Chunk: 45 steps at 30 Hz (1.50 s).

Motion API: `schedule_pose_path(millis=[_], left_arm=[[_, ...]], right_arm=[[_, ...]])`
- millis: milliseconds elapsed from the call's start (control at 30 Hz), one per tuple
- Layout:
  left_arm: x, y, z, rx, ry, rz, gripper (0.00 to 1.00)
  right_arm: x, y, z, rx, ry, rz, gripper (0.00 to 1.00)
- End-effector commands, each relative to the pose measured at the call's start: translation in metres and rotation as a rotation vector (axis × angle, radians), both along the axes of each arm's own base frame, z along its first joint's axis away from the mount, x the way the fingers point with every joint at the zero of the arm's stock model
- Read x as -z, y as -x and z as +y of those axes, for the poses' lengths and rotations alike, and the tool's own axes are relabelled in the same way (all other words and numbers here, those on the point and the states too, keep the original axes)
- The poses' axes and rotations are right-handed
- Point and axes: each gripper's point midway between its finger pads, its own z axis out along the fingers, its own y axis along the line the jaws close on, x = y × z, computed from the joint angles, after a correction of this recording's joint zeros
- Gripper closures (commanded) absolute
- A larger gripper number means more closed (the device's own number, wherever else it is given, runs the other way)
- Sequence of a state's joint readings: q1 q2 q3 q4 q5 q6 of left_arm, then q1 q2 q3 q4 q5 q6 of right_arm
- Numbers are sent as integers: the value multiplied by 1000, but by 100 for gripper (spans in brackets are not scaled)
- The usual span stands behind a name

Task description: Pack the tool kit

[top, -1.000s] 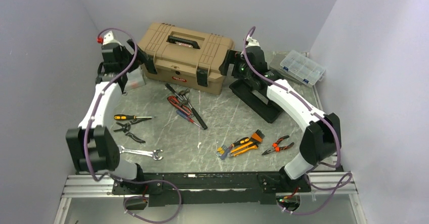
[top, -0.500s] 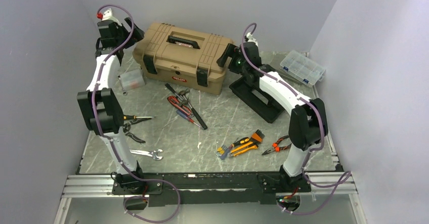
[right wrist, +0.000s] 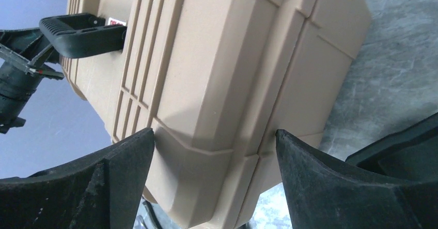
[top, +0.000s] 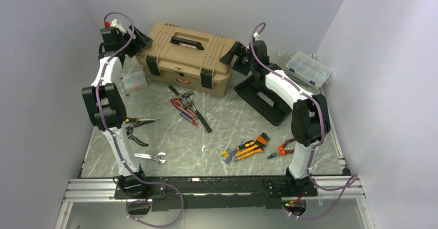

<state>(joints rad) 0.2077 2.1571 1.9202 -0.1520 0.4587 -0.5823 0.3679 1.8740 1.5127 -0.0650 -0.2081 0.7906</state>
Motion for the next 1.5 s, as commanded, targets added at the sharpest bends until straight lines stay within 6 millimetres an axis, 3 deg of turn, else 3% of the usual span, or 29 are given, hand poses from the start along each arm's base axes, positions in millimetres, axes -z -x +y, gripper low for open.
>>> schedule_pose_path(millis=[0,200,233,367,700,900,1133,1233,1367,1467], left_arm=[[5,37,-31,111,104,43,10],[0,94,-58,138,183,10,12],[-7,105,-64,146,179,-11,13],[-5,136,-89,174,144,-1,12],[1,218,-126,123,79,-18,13],[3,262,-145,143,47,-15,12],[3,297,-139,130,11,-21,10],[-7,305,-128,97,-44,-37,8],[-27,308,-114,84,-147,-9,4],[-43,308,-104,80,-184,-4,2]], right_arm=[[-5,9,12,-83,-12,4,12],[-9,12,-2,-148,-16,15,13],[-11,11,-5,-164,-23,12,13],[-12,14,-11,-246,-13,16,14],[-12,8,-2,-370,40,42,14],[1,15,16,-427,-1,81,14],[8,21,46,-475,-19,90,14],[3,8,32,-371,48,78,9],[-29,4,5,-242,151,8,4],[-53,13,-18,-166,241,-60,2]])
